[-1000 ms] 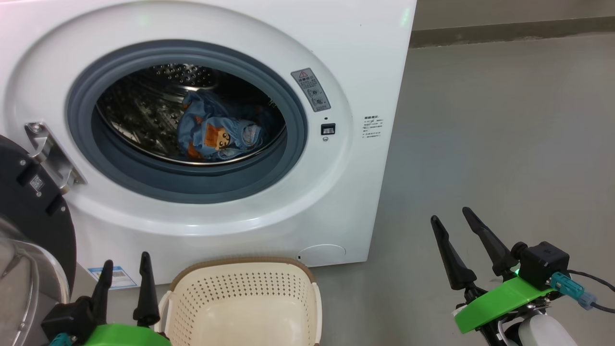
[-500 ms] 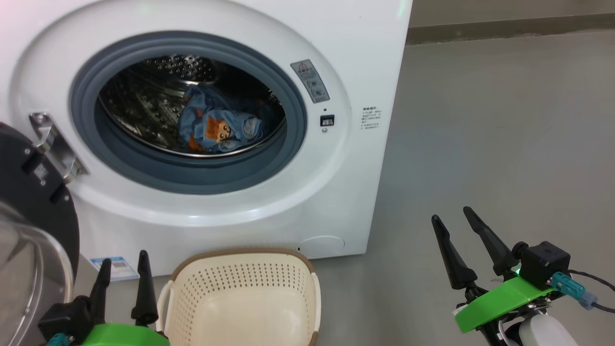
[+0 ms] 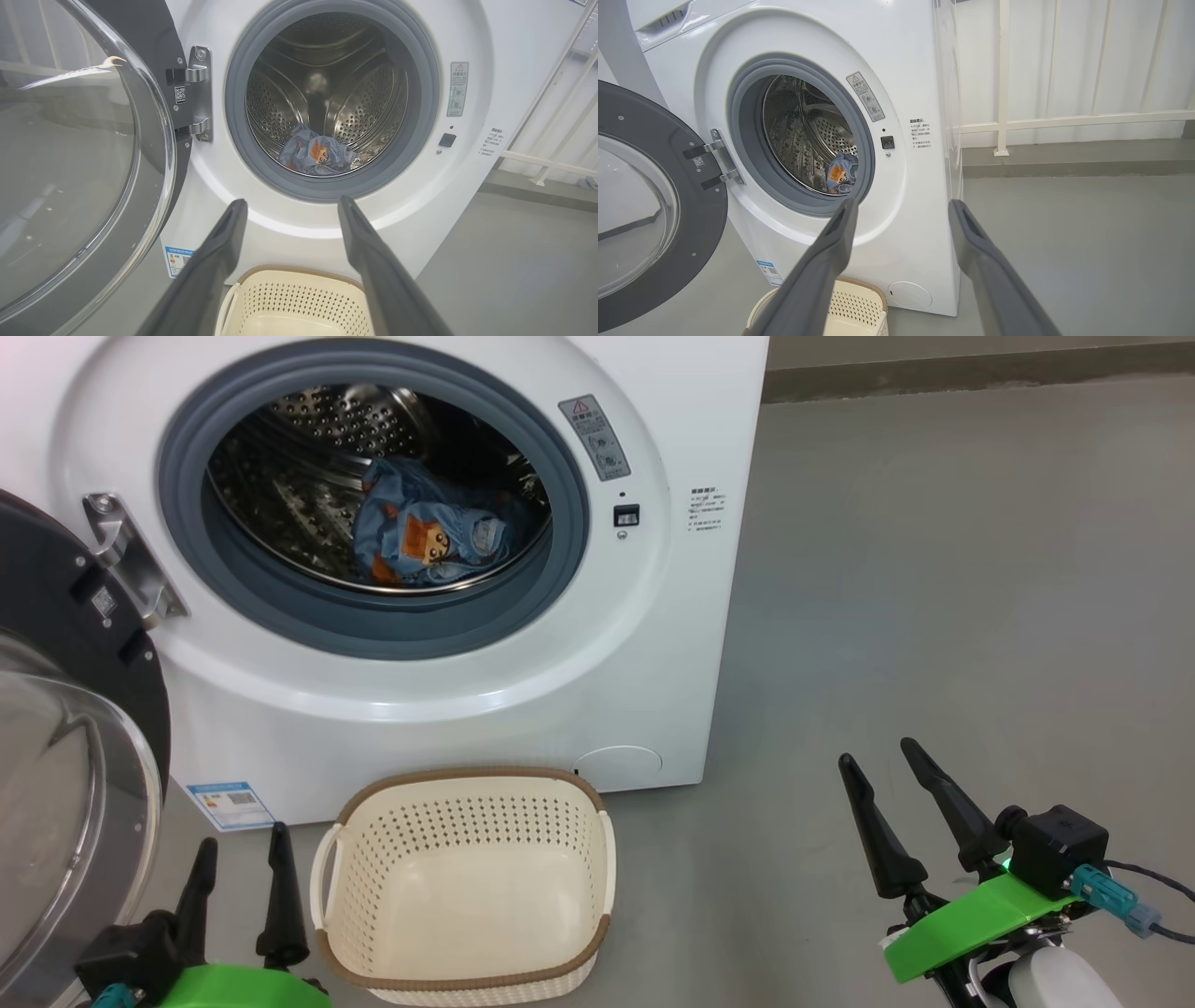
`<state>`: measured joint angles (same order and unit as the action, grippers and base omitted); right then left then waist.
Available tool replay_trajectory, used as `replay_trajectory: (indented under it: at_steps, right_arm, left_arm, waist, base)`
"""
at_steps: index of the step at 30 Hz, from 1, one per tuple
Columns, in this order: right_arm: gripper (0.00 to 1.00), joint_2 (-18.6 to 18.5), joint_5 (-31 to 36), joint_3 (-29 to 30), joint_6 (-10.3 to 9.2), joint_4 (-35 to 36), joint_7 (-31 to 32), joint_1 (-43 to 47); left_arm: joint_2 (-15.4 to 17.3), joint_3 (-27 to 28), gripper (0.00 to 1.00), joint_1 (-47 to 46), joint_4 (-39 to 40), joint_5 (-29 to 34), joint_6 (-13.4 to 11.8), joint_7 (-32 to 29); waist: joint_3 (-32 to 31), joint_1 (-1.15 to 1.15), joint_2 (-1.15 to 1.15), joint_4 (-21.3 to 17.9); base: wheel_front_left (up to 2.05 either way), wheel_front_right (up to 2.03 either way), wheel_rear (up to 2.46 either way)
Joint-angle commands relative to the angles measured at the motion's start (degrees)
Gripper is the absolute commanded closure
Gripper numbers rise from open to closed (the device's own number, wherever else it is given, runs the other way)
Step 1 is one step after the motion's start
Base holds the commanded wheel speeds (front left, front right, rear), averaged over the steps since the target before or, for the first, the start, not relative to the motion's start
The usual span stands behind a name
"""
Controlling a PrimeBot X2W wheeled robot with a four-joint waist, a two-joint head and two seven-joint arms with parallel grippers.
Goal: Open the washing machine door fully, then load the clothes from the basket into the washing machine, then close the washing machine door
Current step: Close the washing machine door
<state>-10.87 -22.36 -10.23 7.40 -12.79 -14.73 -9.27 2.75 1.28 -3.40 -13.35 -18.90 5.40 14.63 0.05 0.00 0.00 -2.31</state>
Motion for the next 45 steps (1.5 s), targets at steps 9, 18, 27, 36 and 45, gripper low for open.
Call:
replay_trajectory:
  at_steps: [9,18,27,36,45]
  right_arm:
    - [0.0,-0.2,-0.82,-0.99,0.09,1.35,-0.27,0.14]
    - [0.0,-0.19,-0.86,-1.05,0.09,1.34,-0.27,0.19]
    - [0.0,-0.28,-0.96,-0.87,0.09,1.23,-0.27,0.23]
    - [0.0,-0.03,-0.79,-0.65,0.09,1.19,-0.27,0.58]
    - [0.0,0.12,-1.01,-1.12,0.09,0.99,-0.27,0.81]
  left_arm:
    - [0.65,2.11,0.0,-0.87,1.34,0.25,0.6,0.37]
    - [0.57,2.26,0.0,-0.81,1.36,0.43,0.77,0.37]
    - [0.5,2.19,0.0,-1.08,1.13,0.53,0.9,0.37]
    - [0.43,2.45,0.0,-1.23,0.98,1.08,0.53,0.37]
    - [0.34,2.58,0.0,-0.6,1.04,1.95,-0.81,0.37]
  waist:
    - [0.09,0.0,0.0,0.04]
    - [0.06,0.0,0.0,0.08]
    - [0.18,0.0,0.0,0.64]
    - [-0.21,0.0,0.0,3.51]
    - [-0.99,0.0,0.0,8.21]
  base:
    - [-0.03,0.03,0.0]
    - [0.0,0.0,0.0]
    - [0.0,0.0,0.0]
    - [0.0,0.0,0.0]
    - [0.0,0.0,0.0]
